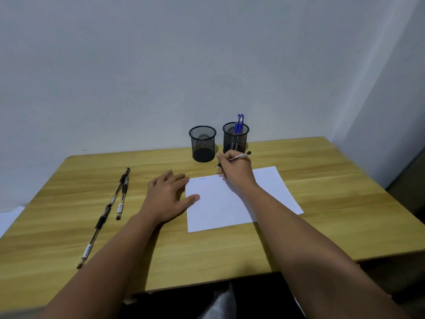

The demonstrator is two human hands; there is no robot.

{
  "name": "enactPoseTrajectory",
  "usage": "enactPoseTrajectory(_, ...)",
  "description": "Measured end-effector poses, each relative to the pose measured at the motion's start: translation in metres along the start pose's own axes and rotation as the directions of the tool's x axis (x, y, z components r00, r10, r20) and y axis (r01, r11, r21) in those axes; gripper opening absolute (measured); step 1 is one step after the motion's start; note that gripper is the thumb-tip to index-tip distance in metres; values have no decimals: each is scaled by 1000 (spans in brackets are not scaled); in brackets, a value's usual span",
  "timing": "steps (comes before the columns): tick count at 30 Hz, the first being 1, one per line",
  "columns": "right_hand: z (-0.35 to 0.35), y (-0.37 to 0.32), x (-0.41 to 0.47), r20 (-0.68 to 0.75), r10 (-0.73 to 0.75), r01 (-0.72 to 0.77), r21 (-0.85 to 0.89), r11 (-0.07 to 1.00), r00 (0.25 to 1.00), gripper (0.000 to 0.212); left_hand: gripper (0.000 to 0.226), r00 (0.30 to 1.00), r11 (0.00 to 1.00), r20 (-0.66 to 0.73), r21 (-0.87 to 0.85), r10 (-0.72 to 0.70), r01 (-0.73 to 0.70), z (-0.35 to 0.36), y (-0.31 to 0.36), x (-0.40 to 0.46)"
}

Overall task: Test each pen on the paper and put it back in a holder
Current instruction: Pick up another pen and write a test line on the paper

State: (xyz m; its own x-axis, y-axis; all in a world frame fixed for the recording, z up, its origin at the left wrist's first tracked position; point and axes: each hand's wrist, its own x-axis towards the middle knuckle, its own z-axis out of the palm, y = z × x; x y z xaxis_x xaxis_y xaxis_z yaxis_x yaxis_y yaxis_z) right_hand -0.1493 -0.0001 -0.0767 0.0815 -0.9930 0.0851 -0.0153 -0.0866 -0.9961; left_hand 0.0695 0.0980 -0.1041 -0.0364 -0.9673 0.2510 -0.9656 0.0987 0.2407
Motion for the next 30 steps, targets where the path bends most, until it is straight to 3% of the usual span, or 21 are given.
enactPoseTrajectory(4, 4, 15, 4, 84, 61, -62, 15, 998, 995, 35, 82, 1000, 1000, -25, 12, -5, 5, 7, -1, -2)
enactPoseTrajectory(8, 5, 26, 5, 76, 31, -29, -39, 999, 997, 49, 79, 999, 1000, -48, 6, -9, 10, 9, -3, -2)
enactPoseTrajectory(12, 5, 13, 9, 83, 80, -80, 1, 997, 993, 45, 78, 998, 1000, -63, -26, -19, 18, 9, -3, -1)
enactPoseTrajectory(16, 8, 19, 6, 50, 24, -21, -57, 998, 998, 54, 80, 998, 999, -64, -36, -22, 20, 9, -3, -1)
enactPoseTrajectory(20, 7, 30, 7, 37, 12, -9, -85, 996, 999, 38, 79, 998, 999, -58, -43, -31, 28, 8, -3, -1)
enactPoseTrajectory(30, 7, 28, 5, 85, 1, 12, -149, 989, 996, 36, 79, 998, 999, -57, -38, -34, 32, 8, -2, -1)
